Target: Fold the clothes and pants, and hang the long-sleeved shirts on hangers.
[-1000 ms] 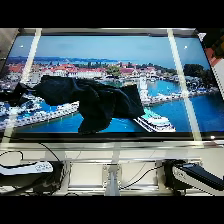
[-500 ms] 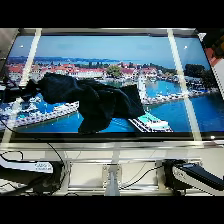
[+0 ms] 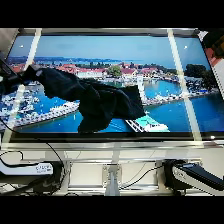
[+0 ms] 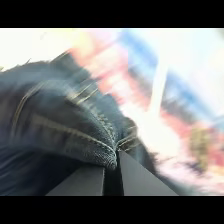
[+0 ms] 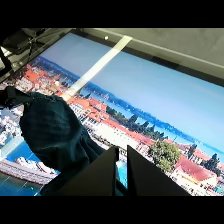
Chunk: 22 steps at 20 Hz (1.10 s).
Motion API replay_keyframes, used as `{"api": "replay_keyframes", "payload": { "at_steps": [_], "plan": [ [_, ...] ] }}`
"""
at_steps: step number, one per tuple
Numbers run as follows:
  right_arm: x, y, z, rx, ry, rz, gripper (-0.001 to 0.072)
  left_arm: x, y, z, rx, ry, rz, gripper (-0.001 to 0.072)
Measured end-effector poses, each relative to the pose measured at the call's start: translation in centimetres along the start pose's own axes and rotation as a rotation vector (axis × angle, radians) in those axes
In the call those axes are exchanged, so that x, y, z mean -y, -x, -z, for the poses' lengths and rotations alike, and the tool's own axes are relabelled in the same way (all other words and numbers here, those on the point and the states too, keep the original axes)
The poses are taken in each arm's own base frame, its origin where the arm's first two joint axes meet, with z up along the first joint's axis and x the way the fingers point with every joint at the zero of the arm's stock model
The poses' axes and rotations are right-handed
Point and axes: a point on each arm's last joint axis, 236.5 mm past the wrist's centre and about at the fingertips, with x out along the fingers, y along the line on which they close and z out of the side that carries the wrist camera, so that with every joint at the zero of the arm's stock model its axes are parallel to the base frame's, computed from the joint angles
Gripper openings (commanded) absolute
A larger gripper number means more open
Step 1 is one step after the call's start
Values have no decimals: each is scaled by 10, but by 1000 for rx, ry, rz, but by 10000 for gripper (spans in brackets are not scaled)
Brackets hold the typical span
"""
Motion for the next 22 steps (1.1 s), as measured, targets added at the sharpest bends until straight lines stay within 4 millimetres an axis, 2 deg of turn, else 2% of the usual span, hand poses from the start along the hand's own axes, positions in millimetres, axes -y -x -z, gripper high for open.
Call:
{"api": "replay_keyframes", "payload": {
  "at_steps": [3,4,5,6,9,12,15,17,18,19,20,21,22],
  "plan": [
    [-3,0,-6,28,-18,-13,70,40,29,-29,96,-83,59,54],
    [-6,-2,-1,6,-26,-28,23,51,39,-37,123,-111,74,54],
    [-10,-5,14,-48,-34,-46,23,60,47,-43,147,-130,86,54],
    [-15,-10,36,-133,-47,-72,23,68,55,-48,167,-150,93,53],
    [-39,-25,121,-433,-97,-188,23,86,73,-58,210,-192,112,53],
    [-77,-45,207,-688,-155,-317,23,95,81,-61,228,-210,122,53],
    [-117,-69,292,-849,-197,-399,23,99,84,-62,234,-217,128,53],
    [-136,-83,342,-898,-219,-406,24,100,85,-63,236,-221,128,54],
    [-143,-90,368,-909,-230,-396,42,100,85,-63,236,-223,128,53],
    [-147,-97,391,-908,-240,-376,168,100,85,-63,236,-224,127,53],
    [-149,-104,409,-896,-249,-353,383,100,85,-62,235,-227,126,53],
    [-150,-110,422,-879,-272,-325,414,100,85,-62,235,-228,125,53],
    [-149,-117,432,-859,-308,-287,415,99,85,-62,234,-228,125,54]
  ]
}}
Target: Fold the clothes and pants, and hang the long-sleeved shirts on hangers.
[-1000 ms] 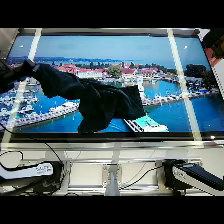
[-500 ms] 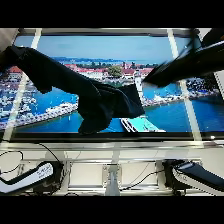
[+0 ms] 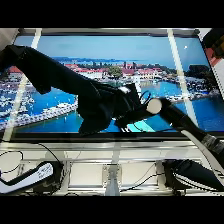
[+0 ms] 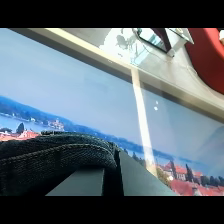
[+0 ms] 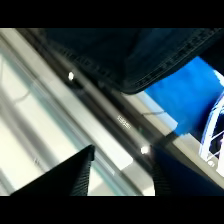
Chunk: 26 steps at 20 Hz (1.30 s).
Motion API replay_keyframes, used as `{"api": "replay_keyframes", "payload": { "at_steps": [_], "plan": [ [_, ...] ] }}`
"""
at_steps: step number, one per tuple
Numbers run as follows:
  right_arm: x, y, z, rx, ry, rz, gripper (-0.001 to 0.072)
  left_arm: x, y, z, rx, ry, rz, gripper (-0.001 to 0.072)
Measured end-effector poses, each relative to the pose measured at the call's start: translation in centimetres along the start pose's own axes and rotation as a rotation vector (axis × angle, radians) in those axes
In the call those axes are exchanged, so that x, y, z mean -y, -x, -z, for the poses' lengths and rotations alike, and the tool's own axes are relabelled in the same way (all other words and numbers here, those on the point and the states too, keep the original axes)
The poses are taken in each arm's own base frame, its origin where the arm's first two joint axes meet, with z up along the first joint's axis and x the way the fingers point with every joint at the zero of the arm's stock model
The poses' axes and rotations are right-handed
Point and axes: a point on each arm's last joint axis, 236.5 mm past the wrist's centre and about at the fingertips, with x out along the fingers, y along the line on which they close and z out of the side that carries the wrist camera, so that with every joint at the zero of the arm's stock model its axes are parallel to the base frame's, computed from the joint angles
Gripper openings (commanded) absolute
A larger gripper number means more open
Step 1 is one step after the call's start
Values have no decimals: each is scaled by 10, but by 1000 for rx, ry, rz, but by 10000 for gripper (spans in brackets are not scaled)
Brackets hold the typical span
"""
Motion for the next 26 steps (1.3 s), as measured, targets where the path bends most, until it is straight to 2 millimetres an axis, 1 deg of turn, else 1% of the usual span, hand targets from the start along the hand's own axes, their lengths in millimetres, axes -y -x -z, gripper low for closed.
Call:
{"api": "replay_keyframes", "payload": {
  "at_steps": [3,6,8,10,13,14,17,19,20,21,22,23,25,26],
  "plan": [
    [15,-22,-4,70,-120,33,417,0,0,0,-1,-1,0,54],
    [28,-44,-2,78,-217,43,566,0,0,1,-2,0,-1,54],
    [31,-60,3,61,-295,27,572,0,0,1,-2,-1,-1,54],
    [29,-71,6,43,-370,-4,571,0,0,1,-2,-1,-1,54],
    [20,-79,3,49,-430,-63,568,0,0,1,-2,-1,-1,54],
    [19,-81,1,56,-447,-78,551,-1,0,1,-2,-1,-1,54],
    [18,-89,-4,71,-507,-107,549,-1,0,1,-2,-1,-1,54],
    [13,-96,-6,62,-534,-129,538,-1,0,1,-2,-1,-1,54],
    [9,-98,-6,54,-536,-140,406,0,0,1,-2,0,-1,54],
    [4,-100,-10,55,-535,-151,237,-1,-1,1,-3,-1,-1,54],
    [0,-100,-15,60,-528,-161,87,-1,-1,1,-3,0,-2,54],
    [-4,-100,-22,70,-517,-167,23,-1,-1,1,-2,0,-2,54],
    [-4,-95,-38,101,-469,-160,23,-1,-1,1,-1,0,-3,54],
    [1,-91,-45,114,-430,-140,23,-2,-1,0,1,0,-5,54]
  ]
}}
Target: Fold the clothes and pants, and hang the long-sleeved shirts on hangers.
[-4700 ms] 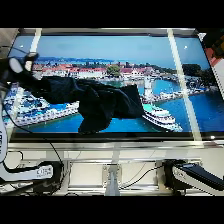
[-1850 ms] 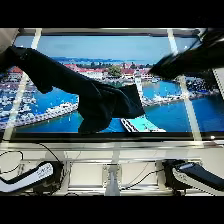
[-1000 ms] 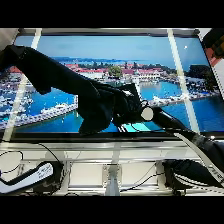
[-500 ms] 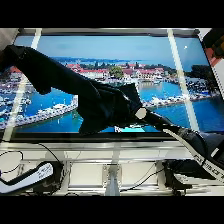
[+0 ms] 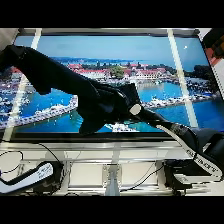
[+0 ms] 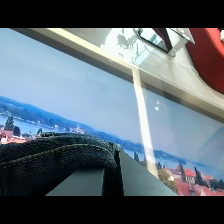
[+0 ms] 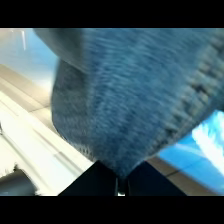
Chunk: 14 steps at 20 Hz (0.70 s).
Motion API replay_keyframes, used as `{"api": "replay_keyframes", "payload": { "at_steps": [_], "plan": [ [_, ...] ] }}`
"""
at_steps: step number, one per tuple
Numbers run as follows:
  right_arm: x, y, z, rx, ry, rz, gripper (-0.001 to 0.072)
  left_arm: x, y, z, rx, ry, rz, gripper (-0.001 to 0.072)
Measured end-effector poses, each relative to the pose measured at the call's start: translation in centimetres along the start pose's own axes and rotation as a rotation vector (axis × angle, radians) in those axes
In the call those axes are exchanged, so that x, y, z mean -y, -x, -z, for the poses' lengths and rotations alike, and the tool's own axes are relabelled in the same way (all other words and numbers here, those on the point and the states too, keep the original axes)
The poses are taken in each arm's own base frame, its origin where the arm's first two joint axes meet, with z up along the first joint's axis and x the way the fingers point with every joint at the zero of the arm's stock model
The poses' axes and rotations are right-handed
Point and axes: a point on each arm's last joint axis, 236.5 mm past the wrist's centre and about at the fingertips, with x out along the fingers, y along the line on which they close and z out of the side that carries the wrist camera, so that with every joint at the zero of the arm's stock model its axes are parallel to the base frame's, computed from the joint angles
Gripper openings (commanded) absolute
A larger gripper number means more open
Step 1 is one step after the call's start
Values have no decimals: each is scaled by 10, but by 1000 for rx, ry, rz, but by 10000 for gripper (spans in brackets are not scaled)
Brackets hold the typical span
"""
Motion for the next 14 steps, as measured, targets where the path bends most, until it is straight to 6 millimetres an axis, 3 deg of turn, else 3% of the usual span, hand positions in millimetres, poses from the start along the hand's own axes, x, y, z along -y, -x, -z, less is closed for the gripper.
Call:
{"api": "replay_keyframes", "payload": {
  "at_steps": [3,6,11,14],
  "plan": [
    [24,19,-40,64,84,80,23,-4,0,-4,18,0,-17,54],
    [75,58,-92,157,55,187,23,-12,-2,-8,38,5,-43,53],
    [152,159,-174,334,-62,298,23,-28,-14,2,20,28,-65,53],
    [166,226,-207,386,-7,332,23,-24,-23,12,-2,32,-55,52]
  ]
}}
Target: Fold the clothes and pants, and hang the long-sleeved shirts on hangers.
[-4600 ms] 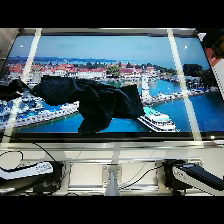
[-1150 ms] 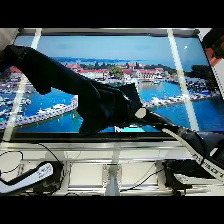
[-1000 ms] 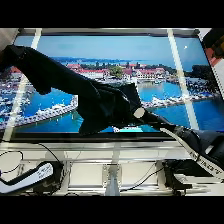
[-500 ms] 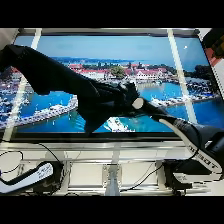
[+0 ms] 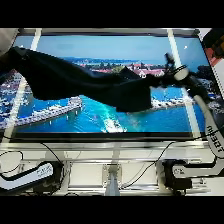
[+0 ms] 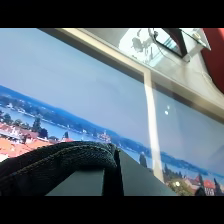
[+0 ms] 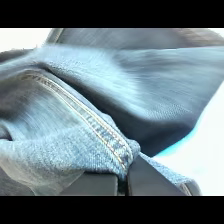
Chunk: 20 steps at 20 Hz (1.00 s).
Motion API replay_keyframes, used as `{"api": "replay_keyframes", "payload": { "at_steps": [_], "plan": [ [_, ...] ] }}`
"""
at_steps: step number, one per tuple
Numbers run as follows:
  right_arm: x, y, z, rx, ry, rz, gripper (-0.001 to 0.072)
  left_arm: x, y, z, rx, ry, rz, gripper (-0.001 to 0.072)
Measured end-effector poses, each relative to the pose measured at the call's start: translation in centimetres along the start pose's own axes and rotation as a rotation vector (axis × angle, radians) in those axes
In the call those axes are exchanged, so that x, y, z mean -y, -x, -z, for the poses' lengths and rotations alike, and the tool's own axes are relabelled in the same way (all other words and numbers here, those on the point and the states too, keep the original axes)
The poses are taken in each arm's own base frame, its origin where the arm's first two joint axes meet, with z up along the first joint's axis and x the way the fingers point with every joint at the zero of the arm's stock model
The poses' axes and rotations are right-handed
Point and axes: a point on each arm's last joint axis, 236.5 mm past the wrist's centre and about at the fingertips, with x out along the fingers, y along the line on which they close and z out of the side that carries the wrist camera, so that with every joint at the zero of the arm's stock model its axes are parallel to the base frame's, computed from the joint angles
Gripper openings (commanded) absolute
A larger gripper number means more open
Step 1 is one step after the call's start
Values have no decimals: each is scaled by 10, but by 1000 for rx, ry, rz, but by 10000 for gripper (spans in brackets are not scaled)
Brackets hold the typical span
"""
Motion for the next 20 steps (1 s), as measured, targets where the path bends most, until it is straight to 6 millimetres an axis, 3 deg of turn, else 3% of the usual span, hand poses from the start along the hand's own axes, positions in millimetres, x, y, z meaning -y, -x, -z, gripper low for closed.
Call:
{"api": "replay_keyframes", "payload": {
  "at_steps": [7,11,14,17,20],
  "plan": [
    [32,119,-85,89,259,123,23,5,-7,7,-11,-13,1,52],
    [37,172,-131,226,321,203,22,10,-9,-5,27,-29,-10,50],
    [39,191,-150,295,363,243,22,18,-11,-37,137,-55,-46,49],
    [46,194,-161,325,380,272,22,36,-11,-78,275,-82,-72,50],
    [55,187,-154,278,382,289,22,56,-18,-91,320,-102,-59,50]
  ]
}}
